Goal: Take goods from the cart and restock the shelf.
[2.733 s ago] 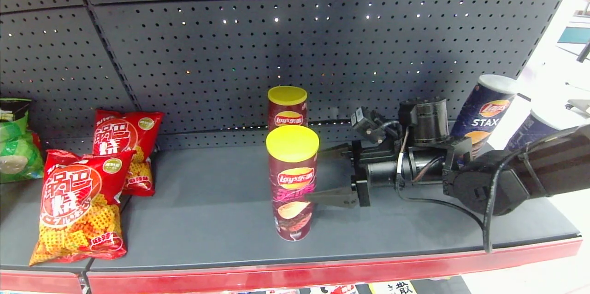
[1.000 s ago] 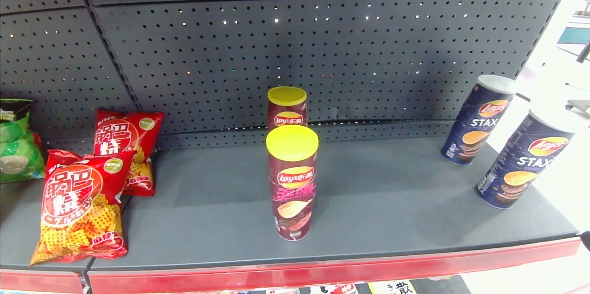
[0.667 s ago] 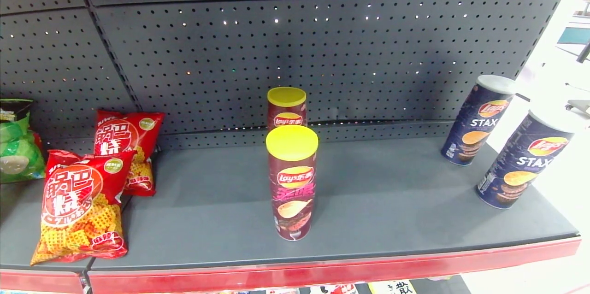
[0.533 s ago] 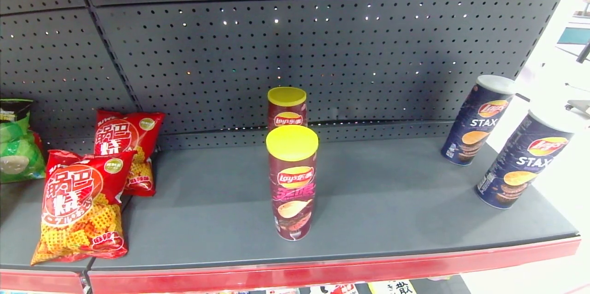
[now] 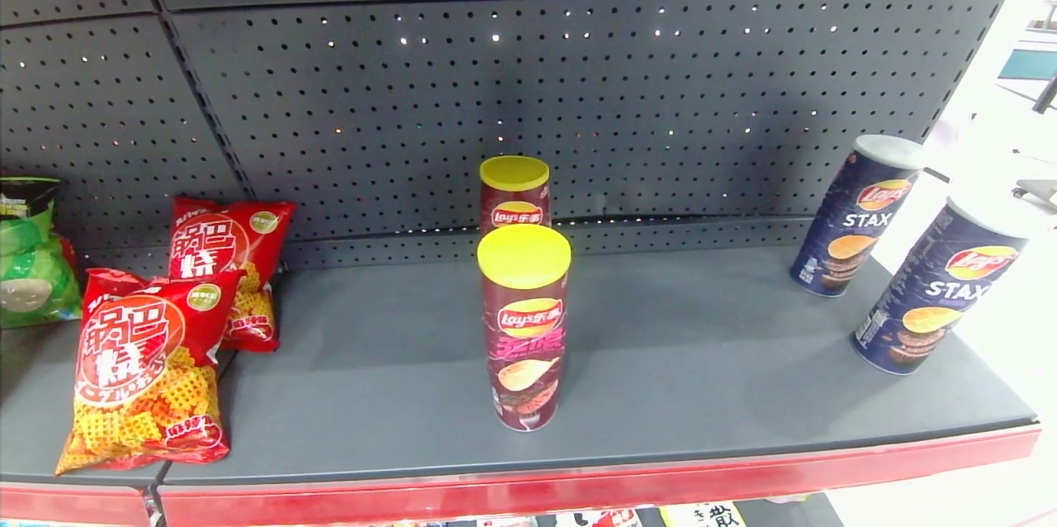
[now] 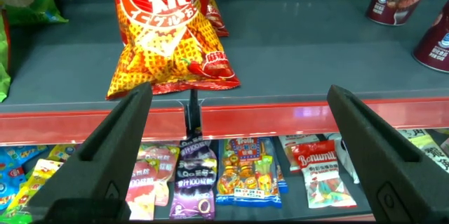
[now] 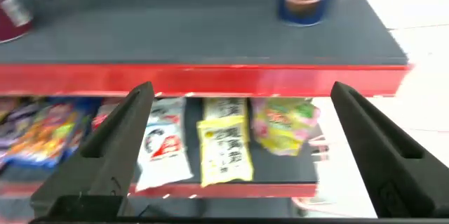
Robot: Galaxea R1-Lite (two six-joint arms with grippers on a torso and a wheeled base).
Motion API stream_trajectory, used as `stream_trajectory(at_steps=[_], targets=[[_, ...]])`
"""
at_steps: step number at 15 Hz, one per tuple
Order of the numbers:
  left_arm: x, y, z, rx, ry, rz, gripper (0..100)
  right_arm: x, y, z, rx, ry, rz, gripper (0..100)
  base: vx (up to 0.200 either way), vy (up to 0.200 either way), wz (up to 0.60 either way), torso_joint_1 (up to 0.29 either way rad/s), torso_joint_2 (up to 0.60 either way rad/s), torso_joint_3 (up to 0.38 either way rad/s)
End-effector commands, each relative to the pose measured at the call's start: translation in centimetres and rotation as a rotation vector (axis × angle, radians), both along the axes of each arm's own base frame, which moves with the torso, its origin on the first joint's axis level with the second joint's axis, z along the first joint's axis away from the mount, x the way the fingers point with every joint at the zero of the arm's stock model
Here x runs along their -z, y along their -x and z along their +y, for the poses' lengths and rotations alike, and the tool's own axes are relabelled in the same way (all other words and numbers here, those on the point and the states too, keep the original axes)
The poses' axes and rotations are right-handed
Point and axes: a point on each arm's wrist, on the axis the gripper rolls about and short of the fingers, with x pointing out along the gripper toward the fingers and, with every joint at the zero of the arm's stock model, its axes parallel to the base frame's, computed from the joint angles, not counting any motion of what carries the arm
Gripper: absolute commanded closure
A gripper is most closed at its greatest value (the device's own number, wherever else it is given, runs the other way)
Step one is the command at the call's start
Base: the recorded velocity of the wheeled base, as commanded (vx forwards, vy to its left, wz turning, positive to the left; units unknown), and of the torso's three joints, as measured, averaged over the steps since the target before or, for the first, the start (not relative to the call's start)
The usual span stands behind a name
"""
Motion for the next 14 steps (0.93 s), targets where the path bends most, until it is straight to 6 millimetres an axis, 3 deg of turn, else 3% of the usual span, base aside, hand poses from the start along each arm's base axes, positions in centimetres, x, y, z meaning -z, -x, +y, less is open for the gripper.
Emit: stream_trajectory(at_steps=[1,14], targets=[[0.00,-0.01,0.00,0.000,0.000,0.002,0,0.18,0.61,0.05,0.033,-0.009,-0.078,0,0.000,0.000,0.00,0.000,0.00,0.000],[0.00,-0.01,0.00,0.000,0.000,0.002,0,0.18,0.61,0.01,0.052,-0.010,-0.078,0,0.000,0.000,0.00,0.000,0.00,0.000]])
